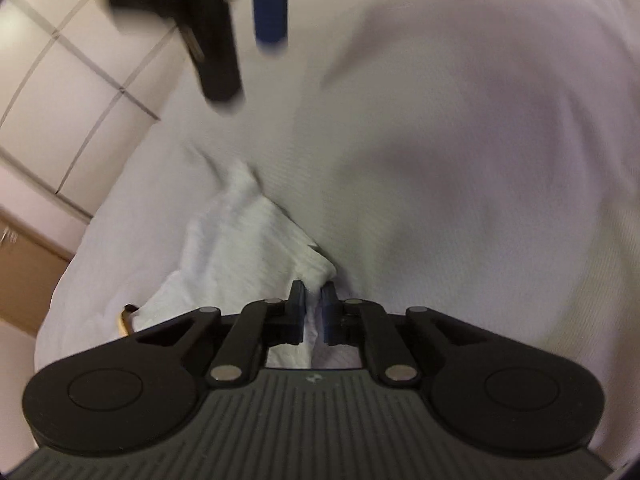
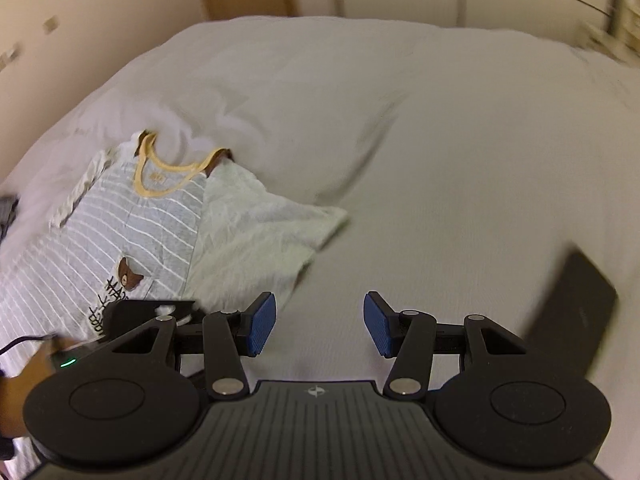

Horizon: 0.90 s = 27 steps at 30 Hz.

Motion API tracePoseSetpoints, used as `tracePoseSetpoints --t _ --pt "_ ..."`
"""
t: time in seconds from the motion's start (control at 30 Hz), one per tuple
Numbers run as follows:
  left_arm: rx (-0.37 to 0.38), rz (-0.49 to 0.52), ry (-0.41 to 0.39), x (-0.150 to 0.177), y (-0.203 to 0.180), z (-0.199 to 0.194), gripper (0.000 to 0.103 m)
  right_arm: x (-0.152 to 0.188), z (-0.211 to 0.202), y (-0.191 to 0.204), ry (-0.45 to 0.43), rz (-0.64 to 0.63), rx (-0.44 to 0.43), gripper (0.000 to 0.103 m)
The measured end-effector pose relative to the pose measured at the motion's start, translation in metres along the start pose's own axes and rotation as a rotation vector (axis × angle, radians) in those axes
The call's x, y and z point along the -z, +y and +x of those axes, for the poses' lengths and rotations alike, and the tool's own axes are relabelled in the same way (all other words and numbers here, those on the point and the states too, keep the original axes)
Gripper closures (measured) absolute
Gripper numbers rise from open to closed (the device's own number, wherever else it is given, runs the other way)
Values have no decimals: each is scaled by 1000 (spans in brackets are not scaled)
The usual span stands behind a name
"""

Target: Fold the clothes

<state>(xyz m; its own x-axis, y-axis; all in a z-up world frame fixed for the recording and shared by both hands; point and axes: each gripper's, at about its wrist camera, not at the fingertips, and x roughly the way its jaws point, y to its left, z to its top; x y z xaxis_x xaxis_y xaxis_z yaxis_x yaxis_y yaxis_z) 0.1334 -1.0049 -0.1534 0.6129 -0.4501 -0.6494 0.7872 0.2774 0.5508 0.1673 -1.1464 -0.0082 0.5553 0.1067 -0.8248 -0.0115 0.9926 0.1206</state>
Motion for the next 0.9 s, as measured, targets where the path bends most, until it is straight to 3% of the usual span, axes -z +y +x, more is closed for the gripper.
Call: tracePoseSetpoints --t 0.2,0.37,0.5,0.57,0.63,0.7,0.77,0.9 --pt "30 -170 -104 20 13 -14 98 -50 73 -5 42 -138 3 52" --pt "44 -214 -137 34 13 -13 98 -66 131 -16 127 -206 -47 54" --pt "50 -226 -157 38 18 -10 98 -71 155 -26 188 -223 -107 56" --pt "58 -234 -156 36 22 -6 98 -73 158 -29 221 -213 -124 67" --pt "67 -248 -154 34 26 -6 98 -75 161 -32 255 -204 -140 102" --pt "94 -306 -152 31 32 -11 98 -80 154 -35 276 -142 -133 102" --pt "153 -474 -143 31 52 -13 98 -86 145 -37 295 -70 -122 102" --pt "270 -1155 -111 76 110 -13 98 -108 126 -26 379 105 -73 101"
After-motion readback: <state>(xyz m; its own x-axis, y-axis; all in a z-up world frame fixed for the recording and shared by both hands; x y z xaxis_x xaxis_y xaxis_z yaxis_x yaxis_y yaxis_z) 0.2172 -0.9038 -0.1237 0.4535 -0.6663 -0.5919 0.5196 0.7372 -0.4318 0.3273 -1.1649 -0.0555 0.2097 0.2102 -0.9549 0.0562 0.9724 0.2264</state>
